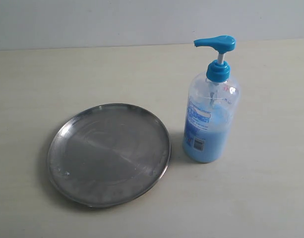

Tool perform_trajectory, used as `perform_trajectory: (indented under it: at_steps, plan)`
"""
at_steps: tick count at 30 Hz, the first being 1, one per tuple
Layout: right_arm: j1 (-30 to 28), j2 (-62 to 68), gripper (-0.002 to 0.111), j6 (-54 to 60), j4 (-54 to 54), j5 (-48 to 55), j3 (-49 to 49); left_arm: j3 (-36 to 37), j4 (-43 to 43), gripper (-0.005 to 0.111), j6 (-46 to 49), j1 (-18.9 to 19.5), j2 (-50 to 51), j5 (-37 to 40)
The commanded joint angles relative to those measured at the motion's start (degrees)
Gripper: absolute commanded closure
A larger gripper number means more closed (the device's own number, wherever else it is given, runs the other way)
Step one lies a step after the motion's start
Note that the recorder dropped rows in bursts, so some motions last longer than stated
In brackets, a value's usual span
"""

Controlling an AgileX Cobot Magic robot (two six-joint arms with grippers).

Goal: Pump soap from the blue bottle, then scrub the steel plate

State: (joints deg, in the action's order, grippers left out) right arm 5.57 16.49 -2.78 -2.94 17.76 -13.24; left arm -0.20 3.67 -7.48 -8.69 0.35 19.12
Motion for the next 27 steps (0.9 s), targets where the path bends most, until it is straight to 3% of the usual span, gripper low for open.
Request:
perform_trajectory:
  at_steps: [1, 11, 23, 27]
  plan:
    - [-0.2, 3.9, 0.108, -0.2, -0.1, -0.3, -3.9, 0.2, 0.2, 0.106, 0.0, 0.1, -0.3, -0.4]
    - [-0.2, 16.9, 0.108, -0.2, -0.1, -1.5, -15.2, 0.2, 0.2, 0.106, 0.0, 0.1, -0.3, -0.4]
    - [-0.2, 17.6, 0.108, -0.2, 0.2, -2.8, -15.9, 0.2, 0.2, 0.106, 0.0, 0.1, -0.3, -0.4]
    - [-0.2, 17.6, 0.108, -0.2, 5.3, -3.3, -15.9, 0.2, 0.2, 0.106, 0.0, 0.1, -0.3, -0.4]
